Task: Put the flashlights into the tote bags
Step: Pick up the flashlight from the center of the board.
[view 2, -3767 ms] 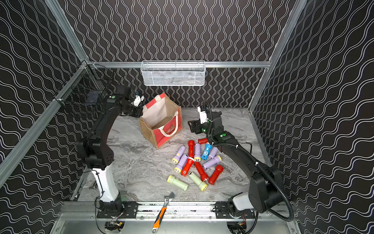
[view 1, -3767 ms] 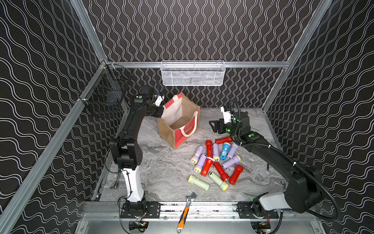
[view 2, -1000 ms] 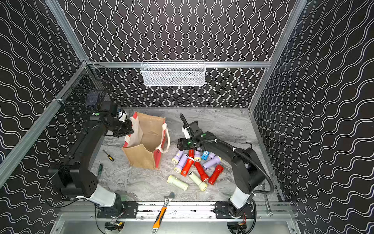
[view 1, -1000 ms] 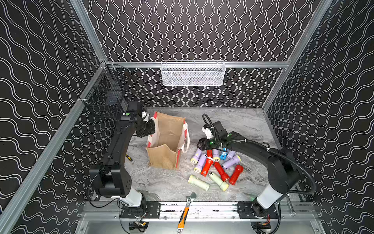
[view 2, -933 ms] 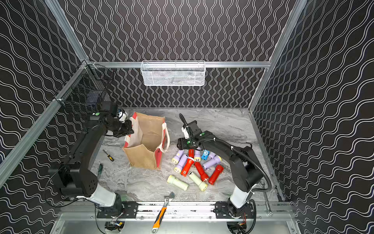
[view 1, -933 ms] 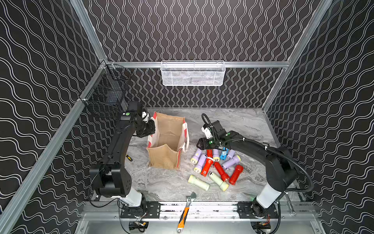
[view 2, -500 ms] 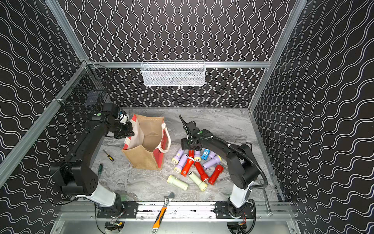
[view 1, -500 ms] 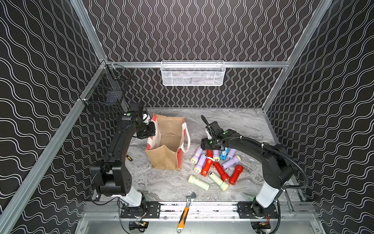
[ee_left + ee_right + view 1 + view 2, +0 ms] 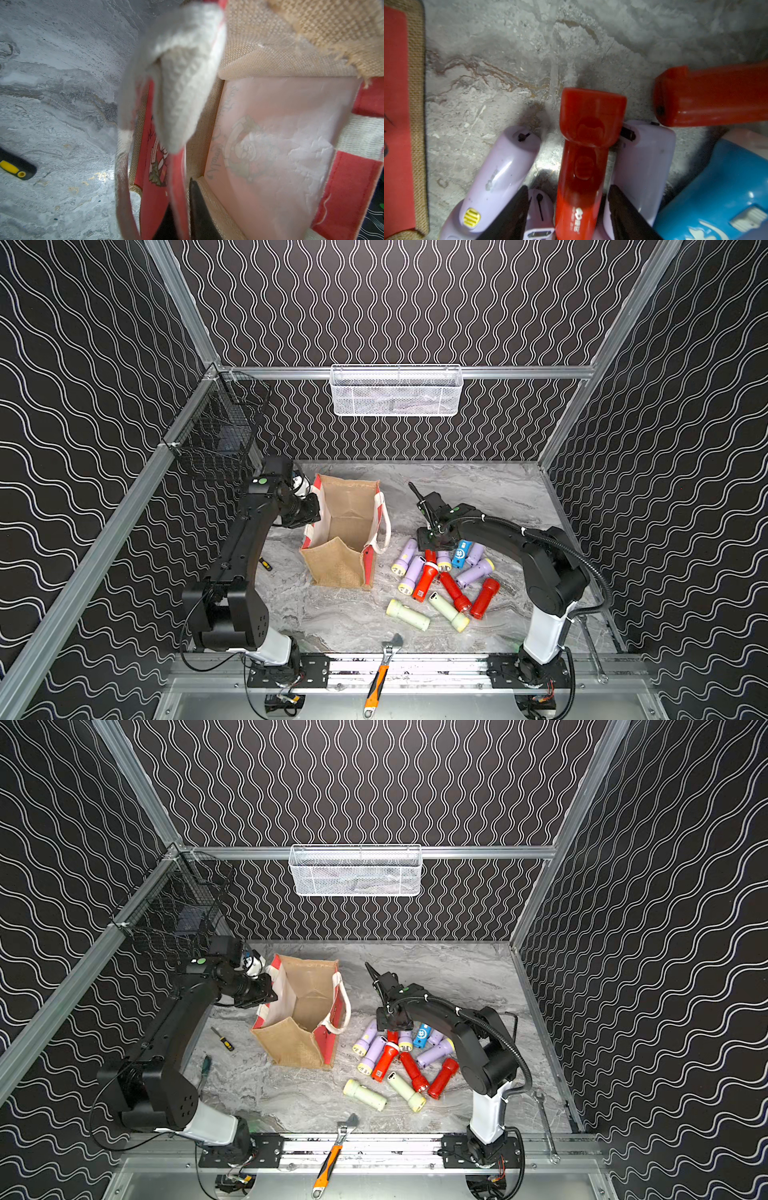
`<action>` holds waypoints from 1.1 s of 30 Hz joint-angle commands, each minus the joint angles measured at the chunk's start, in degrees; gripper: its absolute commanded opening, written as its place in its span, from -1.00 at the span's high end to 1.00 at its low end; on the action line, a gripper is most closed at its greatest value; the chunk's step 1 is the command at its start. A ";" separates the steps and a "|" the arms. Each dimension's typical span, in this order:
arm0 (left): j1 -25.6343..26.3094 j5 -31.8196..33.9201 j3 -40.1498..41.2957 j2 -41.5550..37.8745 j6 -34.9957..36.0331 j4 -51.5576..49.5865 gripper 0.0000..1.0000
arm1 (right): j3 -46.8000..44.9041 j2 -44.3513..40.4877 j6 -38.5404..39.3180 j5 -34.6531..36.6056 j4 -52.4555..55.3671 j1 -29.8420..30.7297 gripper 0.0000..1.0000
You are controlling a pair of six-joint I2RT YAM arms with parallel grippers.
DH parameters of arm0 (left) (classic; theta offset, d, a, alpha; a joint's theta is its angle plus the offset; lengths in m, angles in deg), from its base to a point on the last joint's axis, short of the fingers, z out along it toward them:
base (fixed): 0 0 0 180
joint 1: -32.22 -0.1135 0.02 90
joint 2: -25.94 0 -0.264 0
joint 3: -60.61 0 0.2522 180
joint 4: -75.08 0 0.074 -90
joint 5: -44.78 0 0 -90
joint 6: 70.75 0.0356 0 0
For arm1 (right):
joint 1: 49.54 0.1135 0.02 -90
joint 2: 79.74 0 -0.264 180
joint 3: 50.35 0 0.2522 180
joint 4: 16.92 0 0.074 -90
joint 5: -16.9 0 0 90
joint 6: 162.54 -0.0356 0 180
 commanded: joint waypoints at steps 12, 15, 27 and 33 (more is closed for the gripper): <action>-0.05 -1.64 1.08 -1.33 0.56 3.09 0.75 | 2.58 5.32 -1.28 2.06 2.02 0.05 -0.09; -0.05 -1.65 1.46 -1.65 0.51 3.22 0.75 | 3.12 5.98 -1.18 2.43 1.88 0.01 -0.06; -0.05 -2.46 2.21 -2.27 0.09 4.12 0.67 | 4.90 8.10 -0.45 4.30 3.46 0.06 0.49; -0.05 -3.87 2.80 -2.44 -0.04 5.18 0.64 | 7.49 6.14 1.09 6.57 5.31 0.02 0.59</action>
